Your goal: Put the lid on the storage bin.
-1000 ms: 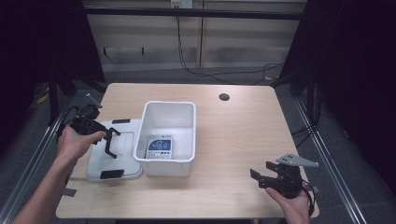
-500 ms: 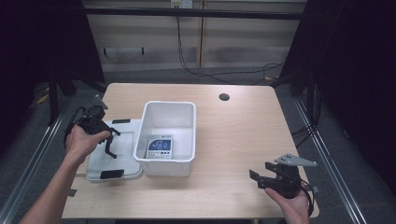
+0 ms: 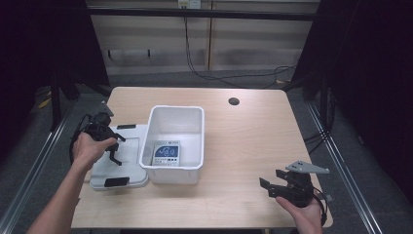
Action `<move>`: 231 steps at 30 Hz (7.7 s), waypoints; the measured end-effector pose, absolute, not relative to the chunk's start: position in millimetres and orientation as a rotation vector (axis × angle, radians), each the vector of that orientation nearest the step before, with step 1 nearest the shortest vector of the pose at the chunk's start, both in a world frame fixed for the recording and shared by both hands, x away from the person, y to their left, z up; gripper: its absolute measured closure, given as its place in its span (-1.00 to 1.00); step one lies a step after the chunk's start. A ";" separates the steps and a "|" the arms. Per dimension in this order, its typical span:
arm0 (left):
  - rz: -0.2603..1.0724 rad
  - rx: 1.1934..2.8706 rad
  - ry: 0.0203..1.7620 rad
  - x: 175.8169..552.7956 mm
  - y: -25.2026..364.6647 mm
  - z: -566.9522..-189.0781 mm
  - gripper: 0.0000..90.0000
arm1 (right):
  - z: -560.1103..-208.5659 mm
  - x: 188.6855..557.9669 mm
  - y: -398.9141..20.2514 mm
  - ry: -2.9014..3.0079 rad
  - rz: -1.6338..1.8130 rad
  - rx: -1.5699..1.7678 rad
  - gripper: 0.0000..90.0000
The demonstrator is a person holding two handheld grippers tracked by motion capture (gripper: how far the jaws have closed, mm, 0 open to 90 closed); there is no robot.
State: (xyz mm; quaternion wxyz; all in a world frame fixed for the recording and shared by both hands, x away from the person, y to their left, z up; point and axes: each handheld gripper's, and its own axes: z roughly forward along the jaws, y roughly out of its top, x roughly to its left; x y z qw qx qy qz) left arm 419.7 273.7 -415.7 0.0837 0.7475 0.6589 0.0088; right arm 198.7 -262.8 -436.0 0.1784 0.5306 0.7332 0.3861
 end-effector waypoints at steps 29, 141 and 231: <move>0.018 2.236 2.021 423.9 267.9 -414.0 0.88 | -436.7 199.5 -263.7 2.070 1.095 1.517 -0.38; 0.049 2.392 1.638 401.9 233.0 -248.0 0.89 | -437.3 199.7 -264.4 2.065 1.103 1.542 -0.39; -0.068 2.053 1.964 414.3 100.5 -289.5 0.88 | -437.4 198.7 -263.6 2.078 1.111 1.535 -0.39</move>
